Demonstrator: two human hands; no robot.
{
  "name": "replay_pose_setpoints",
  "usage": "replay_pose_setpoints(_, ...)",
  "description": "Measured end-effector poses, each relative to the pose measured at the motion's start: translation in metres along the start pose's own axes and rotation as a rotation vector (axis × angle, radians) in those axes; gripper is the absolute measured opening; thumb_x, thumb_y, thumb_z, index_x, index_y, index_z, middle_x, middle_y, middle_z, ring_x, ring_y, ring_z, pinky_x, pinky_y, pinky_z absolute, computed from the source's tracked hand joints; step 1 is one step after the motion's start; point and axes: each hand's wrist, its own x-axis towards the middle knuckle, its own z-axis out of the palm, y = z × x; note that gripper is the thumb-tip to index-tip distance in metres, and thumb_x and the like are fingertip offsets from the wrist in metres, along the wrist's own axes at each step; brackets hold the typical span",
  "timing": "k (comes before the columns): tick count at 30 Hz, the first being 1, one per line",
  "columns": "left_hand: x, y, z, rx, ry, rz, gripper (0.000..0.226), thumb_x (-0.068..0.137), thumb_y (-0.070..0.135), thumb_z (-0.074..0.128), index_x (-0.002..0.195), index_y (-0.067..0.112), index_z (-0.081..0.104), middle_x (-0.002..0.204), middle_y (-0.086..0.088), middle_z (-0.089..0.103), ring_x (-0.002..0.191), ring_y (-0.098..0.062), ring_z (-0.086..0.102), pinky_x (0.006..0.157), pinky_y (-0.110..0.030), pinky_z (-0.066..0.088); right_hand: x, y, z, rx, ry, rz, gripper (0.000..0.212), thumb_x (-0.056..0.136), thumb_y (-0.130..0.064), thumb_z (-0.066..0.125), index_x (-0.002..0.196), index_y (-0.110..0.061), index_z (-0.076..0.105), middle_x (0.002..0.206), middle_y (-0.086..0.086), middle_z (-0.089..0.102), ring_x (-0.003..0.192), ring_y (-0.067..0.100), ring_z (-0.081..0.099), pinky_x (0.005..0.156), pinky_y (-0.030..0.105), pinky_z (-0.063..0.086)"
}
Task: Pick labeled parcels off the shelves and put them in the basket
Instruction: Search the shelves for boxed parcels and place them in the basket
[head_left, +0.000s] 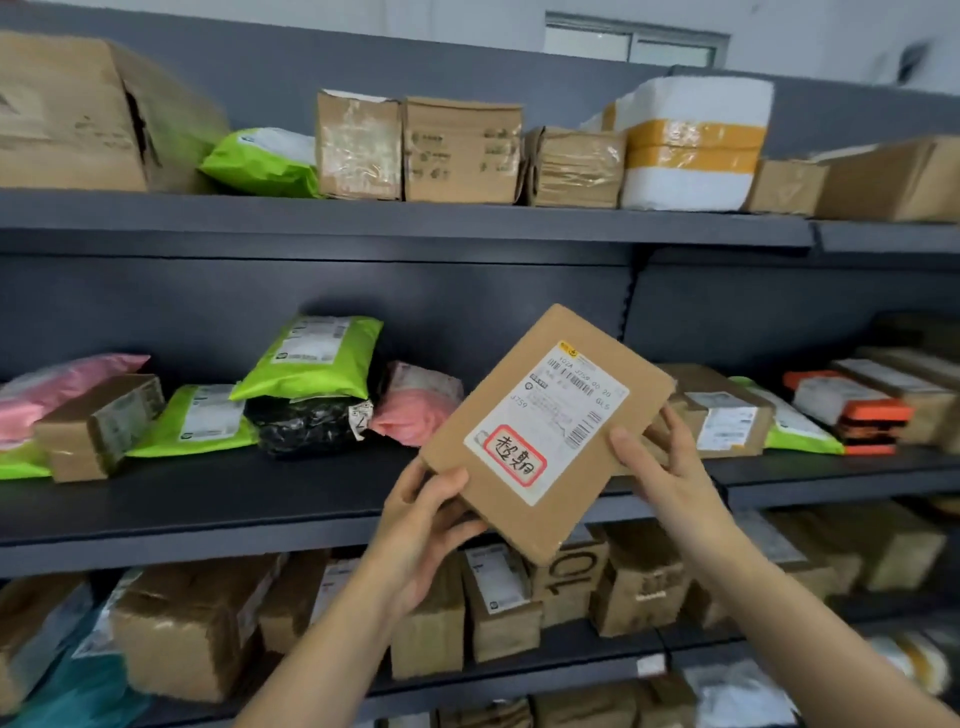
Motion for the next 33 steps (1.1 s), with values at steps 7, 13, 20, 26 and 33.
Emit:
replay_pose_setpoints(7,-0.005,-0.043,0.052,0.084,-0.209,-0.138,0.060,0.069,0.016,0.075,0.126,0.015,0.053,0.112,-0.011,0.069,0.101,-0.027,0.066,0.080,-0.045,0.056,-0.056,0.023,-0.088,0.037,0.141,0.187,0.094,0.058,-0.058,0.080,0.137,-0.045,0.030,0.132,-0.012,0.050,0.120,0.013,0.051,0.101,0.041,0.044)
replay_pose_setpoints(13,-0.033,-0.080,0.123,0.069,-0.380,-0.239,0.050,0.070,0.021,0.063,0.120,0.019,0.058,0.099,-0.005,0.072,0.084,-0.019,0.070,0.067,-0.035,0.058,-0.126,0.020,-0.162,-0.004,0.349,0.188,0.088,0.060,-0.056,0.080,0.134,-0.040,0.034,0.128,-0.014,0.051,0.115,0.008,0.052,0.097,0.038,0.045)
replay_pose_setpoints(20,-0.108,-0.120,0.190,0.089,-0.562,-0.358,0.050,0.069,0.022,0.064,0.118,0.015,0.056,0.094,-0.007,0.072,0.083,-0.020,0.071,0.063,-0.033,0.058,-0.241,0.008,-0.229,0.043,0.551,0.260,0.081,0.056,-0.059,0.070,0.127,-0.039,0.039,0.131,-0.011,0.049,0.117,0.012,0.051,0.099,0.042,0.041)
replay_pose_setpoints(26,-0.175,-0.141,0.225,0.085,-0.660,-0.430,0.043,0.079,0.017,0.062,0.121,0.013,0.054,0.109,-0.015,0.068,0.096,-0.027,0.068,0.073,-0.038,0.058,-0.327,-0.001,-0.261,0.072,0.617,0.343,0.093,0.056,-0.062,0.070,0.138,-0.044,0.031,0.138,-0.008,0.047,0.124,0.020,0.047,0.103,0.053,0.038)
replay_pose_setpoints(33,-0.238,-0.163,0.274,0.001,-0.769,-0.501,0.059,0.076,0.018,0.072,0.130,0.015,0.048,0.114,-0.013,0.066,0.102,-0.026,0.066,0.073,-0.038,0.057,-0.405,-0.002,-0.274,0.175,0.581,0.372,0.107,0.049,-0.069,0.079,0.135,-0.065,0.015,0.137,-0.006,0.051,0.122,0.027,0.052,0.098,0.056,0.044)
